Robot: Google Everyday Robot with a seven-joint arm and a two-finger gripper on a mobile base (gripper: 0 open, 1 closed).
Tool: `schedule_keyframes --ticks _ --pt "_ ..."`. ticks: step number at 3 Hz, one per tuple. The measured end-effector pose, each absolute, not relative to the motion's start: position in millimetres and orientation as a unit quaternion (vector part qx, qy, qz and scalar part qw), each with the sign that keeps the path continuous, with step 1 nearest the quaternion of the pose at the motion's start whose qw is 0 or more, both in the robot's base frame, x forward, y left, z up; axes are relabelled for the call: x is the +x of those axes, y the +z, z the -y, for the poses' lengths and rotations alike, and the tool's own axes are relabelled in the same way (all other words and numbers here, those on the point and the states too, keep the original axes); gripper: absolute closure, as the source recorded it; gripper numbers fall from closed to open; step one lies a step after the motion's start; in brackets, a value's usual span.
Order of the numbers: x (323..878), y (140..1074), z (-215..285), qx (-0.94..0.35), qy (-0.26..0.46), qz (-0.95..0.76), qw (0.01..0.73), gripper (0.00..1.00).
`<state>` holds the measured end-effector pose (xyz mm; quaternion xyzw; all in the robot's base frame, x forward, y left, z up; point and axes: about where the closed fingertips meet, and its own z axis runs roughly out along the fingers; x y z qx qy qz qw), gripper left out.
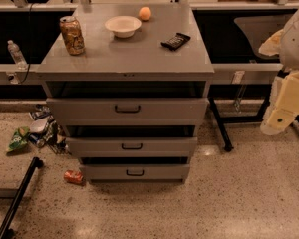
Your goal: Open top drawer
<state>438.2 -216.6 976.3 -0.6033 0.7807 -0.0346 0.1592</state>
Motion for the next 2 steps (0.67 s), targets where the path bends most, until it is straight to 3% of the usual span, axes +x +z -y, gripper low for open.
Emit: schedule_keyframes --ticks 2 --pt "439.6 968.8 211.6 -0.613 -0.031 -0.773 0.159 0.00"
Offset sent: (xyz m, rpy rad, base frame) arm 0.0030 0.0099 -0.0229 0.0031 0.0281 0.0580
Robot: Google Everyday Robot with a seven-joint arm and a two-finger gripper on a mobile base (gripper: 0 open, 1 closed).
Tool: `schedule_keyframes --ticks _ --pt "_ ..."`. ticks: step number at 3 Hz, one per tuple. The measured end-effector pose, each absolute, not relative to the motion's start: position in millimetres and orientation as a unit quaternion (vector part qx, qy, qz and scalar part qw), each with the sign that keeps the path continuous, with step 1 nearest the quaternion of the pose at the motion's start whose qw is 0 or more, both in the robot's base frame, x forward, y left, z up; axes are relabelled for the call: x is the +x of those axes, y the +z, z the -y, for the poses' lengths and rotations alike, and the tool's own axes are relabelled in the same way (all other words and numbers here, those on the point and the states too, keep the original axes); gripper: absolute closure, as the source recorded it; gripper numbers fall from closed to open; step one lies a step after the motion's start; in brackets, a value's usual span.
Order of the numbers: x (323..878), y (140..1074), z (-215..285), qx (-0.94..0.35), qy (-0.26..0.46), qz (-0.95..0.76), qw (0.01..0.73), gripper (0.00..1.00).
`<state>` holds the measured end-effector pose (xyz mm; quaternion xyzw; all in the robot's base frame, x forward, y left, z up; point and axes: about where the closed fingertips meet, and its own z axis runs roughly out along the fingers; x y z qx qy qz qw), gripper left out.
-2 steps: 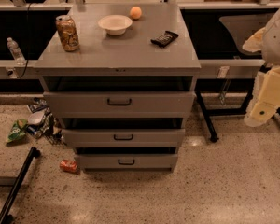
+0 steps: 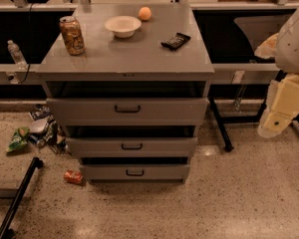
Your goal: Open top drawer
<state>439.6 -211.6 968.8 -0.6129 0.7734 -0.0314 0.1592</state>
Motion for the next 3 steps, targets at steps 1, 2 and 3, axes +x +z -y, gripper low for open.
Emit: schedule_keyframes --ticks 1,2,3 --pt "453 896 188 -0.645 0.027 -0.745 0.167 0.00" --pt "471 832 161 -0.670 0.067 -0.713 0.194 0.00" --pt "498 787 124 -0.702 0.095 -0.669 0.225 0.00"
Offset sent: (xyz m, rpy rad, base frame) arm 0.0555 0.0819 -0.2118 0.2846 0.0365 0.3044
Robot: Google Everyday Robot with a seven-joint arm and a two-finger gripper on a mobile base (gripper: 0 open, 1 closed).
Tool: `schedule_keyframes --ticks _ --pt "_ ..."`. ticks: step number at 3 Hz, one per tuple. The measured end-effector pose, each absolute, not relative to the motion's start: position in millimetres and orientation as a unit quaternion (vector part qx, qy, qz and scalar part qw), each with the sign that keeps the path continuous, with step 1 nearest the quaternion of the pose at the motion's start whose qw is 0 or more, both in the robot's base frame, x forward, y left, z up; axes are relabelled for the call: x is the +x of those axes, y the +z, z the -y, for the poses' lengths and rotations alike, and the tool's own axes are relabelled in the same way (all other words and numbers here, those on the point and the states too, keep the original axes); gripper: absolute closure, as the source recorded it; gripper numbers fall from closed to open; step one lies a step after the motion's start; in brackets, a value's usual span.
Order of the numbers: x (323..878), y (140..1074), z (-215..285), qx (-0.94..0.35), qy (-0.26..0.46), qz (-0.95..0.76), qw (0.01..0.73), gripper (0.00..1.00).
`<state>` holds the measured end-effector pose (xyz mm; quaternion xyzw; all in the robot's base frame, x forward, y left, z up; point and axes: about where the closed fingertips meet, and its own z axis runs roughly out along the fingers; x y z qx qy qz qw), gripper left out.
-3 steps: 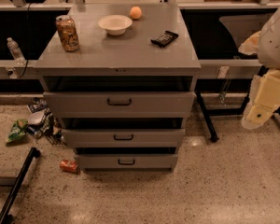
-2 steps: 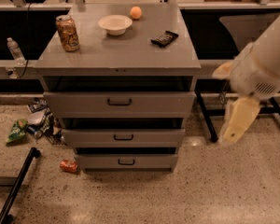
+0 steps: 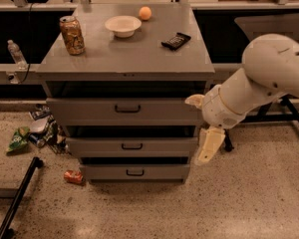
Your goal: Open top drawer
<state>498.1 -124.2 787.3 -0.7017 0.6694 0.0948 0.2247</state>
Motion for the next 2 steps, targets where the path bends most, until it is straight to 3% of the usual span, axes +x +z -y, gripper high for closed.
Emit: schedule_keyframes --ticks 2 --pt "534.9 752.5 82.8 -0.724 0.084 -0.639 0.244 0.00"
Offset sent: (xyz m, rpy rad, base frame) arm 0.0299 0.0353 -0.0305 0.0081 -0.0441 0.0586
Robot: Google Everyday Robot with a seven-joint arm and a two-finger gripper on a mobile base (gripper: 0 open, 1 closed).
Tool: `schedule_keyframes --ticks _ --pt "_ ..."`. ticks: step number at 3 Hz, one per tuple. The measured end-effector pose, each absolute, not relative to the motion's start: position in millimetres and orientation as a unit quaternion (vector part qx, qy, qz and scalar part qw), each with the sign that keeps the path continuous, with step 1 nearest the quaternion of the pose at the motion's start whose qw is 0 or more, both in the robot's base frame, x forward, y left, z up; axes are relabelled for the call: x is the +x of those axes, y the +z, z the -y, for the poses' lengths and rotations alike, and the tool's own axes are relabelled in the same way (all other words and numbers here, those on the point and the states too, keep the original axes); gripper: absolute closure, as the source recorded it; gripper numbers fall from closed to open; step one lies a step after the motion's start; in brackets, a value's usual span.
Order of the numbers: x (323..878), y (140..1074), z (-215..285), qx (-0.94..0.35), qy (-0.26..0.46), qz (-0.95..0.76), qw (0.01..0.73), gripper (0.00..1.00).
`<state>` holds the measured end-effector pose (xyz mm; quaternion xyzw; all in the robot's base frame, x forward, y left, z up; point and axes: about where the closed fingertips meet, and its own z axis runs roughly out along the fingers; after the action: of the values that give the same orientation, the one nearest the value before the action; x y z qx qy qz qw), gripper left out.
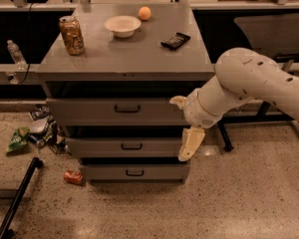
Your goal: Open top drawer
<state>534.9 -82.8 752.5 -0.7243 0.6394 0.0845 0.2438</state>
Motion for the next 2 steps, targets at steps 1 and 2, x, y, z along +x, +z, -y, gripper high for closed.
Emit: schedule_keyframes --ticks 1,2 --pt "560 741 91 -0.715 0.073 -0.645 0.260 0.00" --pt "587 739 104 -0.705 0.061 -0.651 0.274 0.00"
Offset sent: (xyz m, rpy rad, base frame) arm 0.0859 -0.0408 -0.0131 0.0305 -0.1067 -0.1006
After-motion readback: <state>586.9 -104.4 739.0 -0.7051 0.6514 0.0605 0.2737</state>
